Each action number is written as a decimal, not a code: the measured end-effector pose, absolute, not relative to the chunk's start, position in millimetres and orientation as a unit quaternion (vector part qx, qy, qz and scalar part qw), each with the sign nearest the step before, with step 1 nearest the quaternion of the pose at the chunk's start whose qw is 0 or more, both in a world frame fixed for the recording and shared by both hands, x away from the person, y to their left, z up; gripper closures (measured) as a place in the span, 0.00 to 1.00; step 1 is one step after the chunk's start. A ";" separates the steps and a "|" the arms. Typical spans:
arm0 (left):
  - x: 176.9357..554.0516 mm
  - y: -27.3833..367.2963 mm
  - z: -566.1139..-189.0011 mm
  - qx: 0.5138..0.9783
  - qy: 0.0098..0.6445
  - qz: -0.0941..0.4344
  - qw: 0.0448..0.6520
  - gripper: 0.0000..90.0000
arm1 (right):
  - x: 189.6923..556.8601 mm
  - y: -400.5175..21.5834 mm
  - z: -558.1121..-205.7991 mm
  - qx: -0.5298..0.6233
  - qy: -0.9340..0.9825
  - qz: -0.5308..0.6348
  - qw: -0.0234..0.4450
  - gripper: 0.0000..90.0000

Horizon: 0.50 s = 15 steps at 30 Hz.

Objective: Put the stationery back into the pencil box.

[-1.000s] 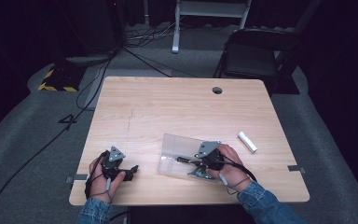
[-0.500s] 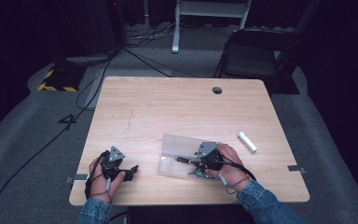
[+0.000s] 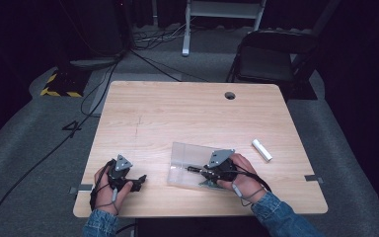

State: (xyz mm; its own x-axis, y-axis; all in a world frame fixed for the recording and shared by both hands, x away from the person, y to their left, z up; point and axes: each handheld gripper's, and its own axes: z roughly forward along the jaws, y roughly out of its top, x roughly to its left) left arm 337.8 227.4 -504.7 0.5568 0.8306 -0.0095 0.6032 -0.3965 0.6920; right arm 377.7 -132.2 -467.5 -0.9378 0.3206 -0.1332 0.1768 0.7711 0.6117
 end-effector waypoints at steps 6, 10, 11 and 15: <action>337.8 227.4 -504.8 0.818 0.438 0.172 0.331 0.16 | 379.1 -129.7 -470.6 0.129 0.937 0.300 0.121 0.82; 337.8 227.4 -504.7 0.818 0.438 0.172 0.331 0.16 | 378.3 -132.4 -466.3 0.135 0.933 0.312 0.120 0.86; 337.9 227.4 -504.8 0.818 0.438 0.171 0.331 0.16 | 378.9 -135.3 -463.3 0.139 0.930 0.319 0.119 0.86; 337.9 227.4 -504.8 0.818 0.438 0.171 0.332 0.16 | 381.4 -151.6 -453.1 0.161 0.922 0.331 0.122 0.84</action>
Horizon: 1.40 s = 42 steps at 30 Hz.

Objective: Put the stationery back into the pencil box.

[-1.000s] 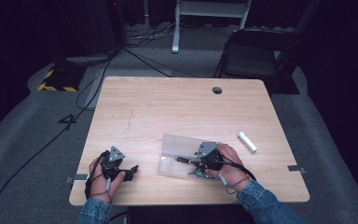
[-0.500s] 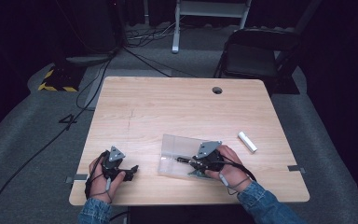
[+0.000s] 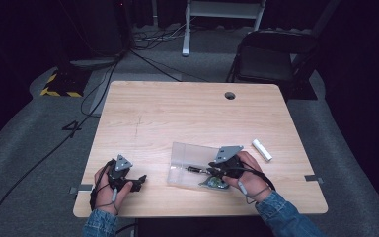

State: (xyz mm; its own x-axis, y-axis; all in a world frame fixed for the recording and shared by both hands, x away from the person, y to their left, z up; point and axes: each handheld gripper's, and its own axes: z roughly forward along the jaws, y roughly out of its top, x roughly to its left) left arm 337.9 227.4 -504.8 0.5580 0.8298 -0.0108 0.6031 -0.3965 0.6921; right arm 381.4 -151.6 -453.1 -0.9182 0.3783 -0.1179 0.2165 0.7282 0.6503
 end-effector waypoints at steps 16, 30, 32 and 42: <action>338.4 226.8 -504.8 0.818 0.439 0.164 0.333 0.16 | 397.2 -235.5 -423.9 0.285 0.872 0.362 0.162 0.77; 340.4 225.6 -505.1 0.818 0.439 0.165 0.334 0.15 | 421.0 -289.3 -448.0 0.395 0.838 0.321 0.198 0.67; 340.4 225.6 -505.1 0.818 0.439 0.165 0.334 0.15 | 424.0 -293.5 -452.2 0.405 0.834 0.316 0.202 0.65; 340.3 225.5 -505.1 0.818 0.439 0.165 0.333 0.15 | 433.6 -308.3 -471.4 0.446 0.818 0.295 0.212 0.52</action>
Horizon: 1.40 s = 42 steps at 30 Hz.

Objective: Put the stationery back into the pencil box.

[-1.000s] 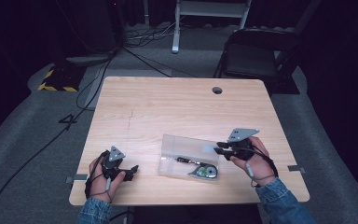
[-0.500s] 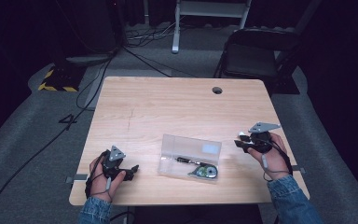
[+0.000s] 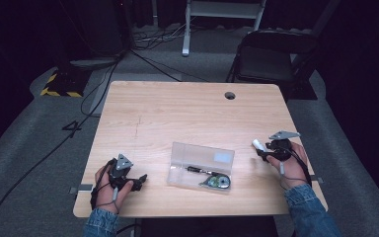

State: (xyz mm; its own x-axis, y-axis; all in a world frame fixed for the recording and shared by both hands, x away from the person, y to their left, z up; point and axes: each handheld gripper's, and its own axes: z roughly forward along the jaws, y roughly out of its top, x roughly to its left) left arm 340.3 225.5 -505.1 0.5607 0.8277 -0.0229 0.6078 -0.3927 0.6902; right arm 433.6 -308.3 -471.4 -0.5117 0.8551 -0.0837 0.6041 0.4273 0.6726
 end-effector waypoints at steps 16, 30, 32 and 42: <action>340.4 225.5 -505.1 0.818 0.438 0.165 0.334 0.15 | 437.5 -318.7 -484.0 0.466 0.820 0.279 0.179 0.73; 340.4 225.5 -505.1 0.818 0.438 0.165 0.334 0.15 | 435.6 -315.9 -477.8 0.452 0.827 0.287 0.173 0.79; 340.4 225.5 -505.1 0.818 0.438 0.165 0.334 0.15 | 434.5 -314.4 -474.4 0.448 0.827 0.292 0.173 0.79; 340.3 225.5 -505.1 0.818 0.439 0.165 0.333 0.15 | 426.9 -304.1 -455.3 0.427 0.826 0.331 0.160 0.79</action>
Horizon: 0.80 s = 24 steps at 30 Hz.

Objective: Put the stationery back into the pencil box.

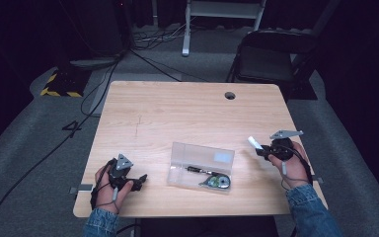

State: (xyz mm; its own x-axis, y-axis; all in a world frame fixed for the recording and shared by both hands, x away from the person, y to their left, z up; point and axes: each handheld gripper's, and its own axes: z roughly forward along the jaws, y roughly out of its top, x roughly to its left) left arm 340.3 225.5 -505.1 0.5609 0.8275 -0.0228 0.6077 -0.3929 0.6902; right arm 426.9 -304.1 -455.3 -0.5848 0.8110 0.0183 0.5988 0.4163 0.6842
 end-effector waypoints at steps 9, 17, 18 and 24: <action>340.3 225.5 -505.1 0.818 0.438 0.165 0.334 0.15 | 411.8 -282.6 -427.6 0.377 0.838 0.363 0.156 0.79; 339.9 225.3 -504.8 0.819 0.437 0.168 0.332 0.16 | 399.8 -261.4 -410.5 0.333 0.848 0.389 0.134 0.79; 339.8 225.1 -504.8 0.818 0.438 0.167 0.332 0.16 | 399.8 -261.4 -410.5 0.333 0.848 0.389 0.134 0.79; 339.8 225.1 -504.9 0.818 0.439 0.168 0.332 0.16 | 392.8 -244.9 -403.8 0.298 0.860 0.395 0.122 0.79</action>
State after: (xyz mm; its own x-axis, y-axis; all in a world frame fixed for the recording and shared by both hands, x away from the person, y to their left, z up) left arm 339.8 225.1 -504.9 0.5591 0.8289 -0.0174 0.6062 -0.3944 0.6907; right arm 392.8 -244.9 -403.8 -0.7921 0.6098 0.0258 0.4174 0.5103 0.7519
